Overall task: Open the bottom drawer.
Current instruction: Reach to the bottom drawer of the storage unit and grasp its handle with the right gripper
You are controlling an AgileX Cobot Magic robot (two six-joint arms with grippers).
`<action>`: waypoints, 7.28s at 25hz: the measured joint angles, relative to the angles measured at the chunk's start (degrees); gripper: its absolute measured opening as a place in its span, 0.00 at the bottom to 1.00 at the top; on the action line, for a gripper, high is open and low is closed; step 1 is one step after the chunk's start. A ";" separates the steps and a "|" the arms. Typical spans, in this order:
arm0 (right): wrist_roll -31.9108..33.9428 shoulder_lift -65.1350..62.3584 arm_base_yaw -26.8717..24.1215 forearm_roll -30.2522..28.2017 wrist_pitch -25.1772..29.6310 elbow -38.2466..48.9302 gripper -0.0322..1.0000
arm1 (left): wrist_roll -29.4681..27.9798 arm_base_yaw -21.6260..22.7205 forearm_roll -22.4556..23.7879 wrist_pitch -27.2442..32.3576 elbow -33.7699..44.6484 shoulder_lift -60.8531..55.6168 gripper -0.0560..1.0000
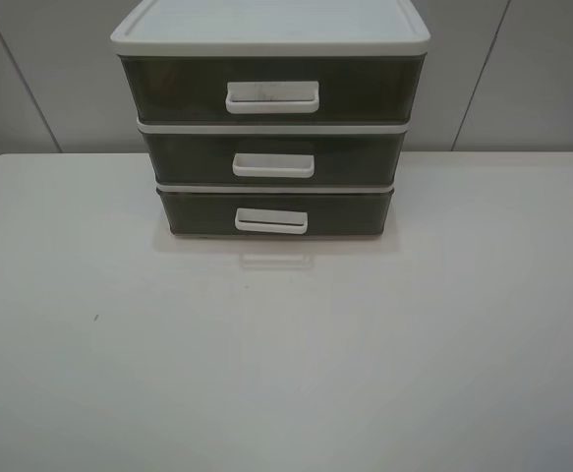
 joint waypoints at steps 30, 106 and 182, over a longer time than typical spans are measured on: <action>0.10 48.35 8.27 -1.28 -17.92 -10.55 0.81 | 0.00 0.00 0.00 0.00 0.00 0.00 0.76; -14.47 105.48 39.39 -17.36 -66.04 -19.27 0.81 | 0.00 0.00 0.00 0.00 0.00 0.00 0.76; -61.85 119.64 38.12 9.30 -98.70 -13.94 0.75 | 0.00 0.00 0.00 0.00 0.00 0.00 0.76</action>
